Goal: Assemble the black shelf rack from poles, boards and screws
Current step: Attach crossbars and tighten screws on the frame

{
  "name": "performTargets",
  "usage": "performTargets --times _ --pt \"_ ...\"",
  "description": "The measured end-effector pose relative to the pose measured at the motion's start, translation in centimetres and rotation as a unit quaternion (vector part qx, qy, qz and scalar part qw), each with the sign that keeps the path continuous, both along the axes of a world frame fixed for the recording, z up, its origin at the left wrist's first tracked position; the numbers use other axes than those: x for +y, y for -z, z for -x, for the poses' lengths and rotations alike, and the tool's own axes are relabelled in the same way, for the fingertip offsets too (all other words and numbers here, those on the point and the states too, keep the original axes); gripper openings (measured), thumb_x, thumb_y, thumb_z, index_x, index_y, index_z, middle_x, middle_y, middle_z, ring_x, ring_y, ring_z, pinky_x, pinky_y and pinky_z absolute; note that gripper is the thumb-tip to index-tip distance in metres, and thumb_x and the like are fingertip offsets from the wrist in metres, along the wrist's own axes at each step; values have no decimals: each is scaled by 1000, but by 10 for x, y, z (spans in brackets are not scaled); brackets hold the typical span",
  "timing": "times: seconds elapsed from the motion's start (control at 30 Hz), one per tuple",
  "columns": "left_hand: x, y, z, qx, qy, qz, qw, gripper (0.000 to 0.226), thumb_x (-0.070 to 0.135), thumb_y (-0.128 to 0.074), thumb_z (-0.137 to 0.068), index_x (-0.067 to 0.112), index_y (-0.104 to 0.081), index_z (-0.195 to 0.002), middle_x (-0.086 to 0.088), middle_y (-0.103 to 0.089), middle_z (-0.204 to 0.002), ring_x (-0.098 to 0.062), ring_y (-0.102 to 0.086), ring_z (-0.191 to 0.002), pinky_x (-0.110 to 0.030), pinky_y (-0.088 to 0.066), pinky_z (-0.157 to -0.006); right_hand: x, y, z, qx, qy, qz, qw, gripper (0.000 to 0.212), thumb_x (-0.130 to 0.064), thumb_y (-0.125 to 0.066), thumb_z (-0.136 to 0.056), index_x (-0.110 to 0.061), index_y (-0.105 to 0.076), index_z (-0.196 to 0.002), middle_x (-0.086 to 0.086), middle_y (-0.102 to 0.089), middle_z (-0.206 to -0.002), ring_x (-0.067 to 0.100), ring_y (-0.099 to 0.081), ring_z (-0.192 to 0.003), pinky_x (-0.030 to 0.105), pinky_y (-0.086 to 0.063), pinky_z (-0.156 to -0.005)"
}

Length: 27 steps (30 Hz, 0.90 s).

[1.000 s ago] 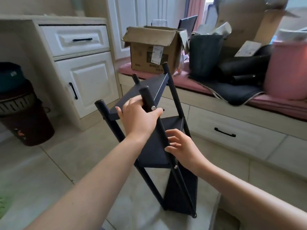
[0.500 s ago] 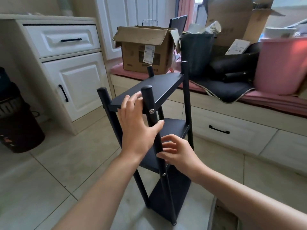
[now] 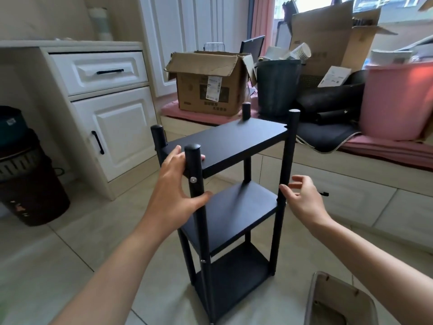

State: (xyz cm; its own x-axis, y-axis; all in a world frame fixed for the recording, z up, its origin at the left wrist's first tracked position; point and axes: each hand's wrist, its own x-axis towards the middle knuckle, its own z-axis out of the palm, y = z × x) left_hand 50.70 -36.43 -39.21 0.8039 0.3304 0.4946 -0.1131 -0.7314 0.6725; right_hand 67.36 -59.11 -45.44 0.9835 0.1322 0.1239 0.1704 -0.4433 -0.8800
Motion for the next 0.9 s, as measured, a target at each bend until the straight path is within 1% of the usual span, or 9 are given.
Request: performTargets --times 0.07,0.2,0.37,0.43,0.53,0.67,0.73,0.8,0.9 --pt "10 1 6 10 -4 27 1000 70 8 -87 -74 40 -53 -127 14 -44 -150 -17 -30 -148 -49 -30 -119 0 0 -5 4 24 -4 1000 55 -29 -60 -97 -9 -36 -142 12 -52 -135 28 -54 -120 41 -47 -97" --pt "25 1 15 19 -12 48 999 77 5 -82 -78 50 -47 -130 18 -44 -151 -9 -25 -150 -45 -26 -122 4 -1 -9 -10 42 -14 999 58 -24 -56 -99 -6 -28 -147 17 -46 -141 32 -50 -126 47 -40 -106" --pt "32 5 13 28 -1 57 998 86 7 -81 -80 52 -40 -141 15 -41 -154 1 -30 -145 -28 -27 -118 12 1 -8 -12 22 -21 999 44 -17 -50 -101 -11 -36 -142 15 -56 -129 32 -56 -115 39 -44 -96" --pt "35 8 10 19 1 48 999 90 8 -82 -80 60 -37 -138 25 -43 -147 23 -35 -128 -8 -28 -105 12 2 -8 -15 18 -24 999 40 -14 -50 -101 -12 -39 -139 13 -58 -124 30 -57 -109 37 -44 -89" --pt "40 12 6 11 -22 40 999 96 13 -82 -81 73 -26 -131 47 -45 -126 33 -38 -110 -2 -30 -87 9 2 -11 -16 19 -19 1000 35 -14 -50 -101 -14 -43 -135 13 -61 -113 28 -57 -99 34 -39 -80" --pt "40 20 -1 -13 -74 19 997 121 10 -79 -84 69 9 -141 32 -29 -152 28 -33 -115 8 -28 -85 6 3 -12 -19 13 3 1000 27 -10 -50 -99 -11 -50 -126 15 -61 -104 35 -56 -102 35 -39 -79" --pt "33 19 -5 -47 -123 -41 991 128 5 -80 -82 55 16 -149 28 -15 -157 16 -22 -132 -4 -26 -105 7 4 -11 -8 19 -5 1000 25 -10 -50 -99 -11 -50 -124 16 -61 -107 36 -54 -105 37 -40 -83" --pt "23 18 -12 -90 -186 -149 967 125 -7 -76 -80 39 12 -157 17 -4 -164 -8 -10 -152 -34 -19 -122 7 4 -10 4 28 -16 999 25 -11 -49 -99 -11 -49 -124 18 -59 -112 34 -52 -107 37 -40 -84" --pt "0 15 -23 -113 -217 -308 920 111 -17 -67 -77 24 -8 -161 -1 -9 -169 -26 -5 -155 -51 -9 -125 10 3 -8 4 34 -17 999 24 -10 -48 -100 -10 -49 -123 19 -57 -115 31 -51 -102 33 -36 -79"
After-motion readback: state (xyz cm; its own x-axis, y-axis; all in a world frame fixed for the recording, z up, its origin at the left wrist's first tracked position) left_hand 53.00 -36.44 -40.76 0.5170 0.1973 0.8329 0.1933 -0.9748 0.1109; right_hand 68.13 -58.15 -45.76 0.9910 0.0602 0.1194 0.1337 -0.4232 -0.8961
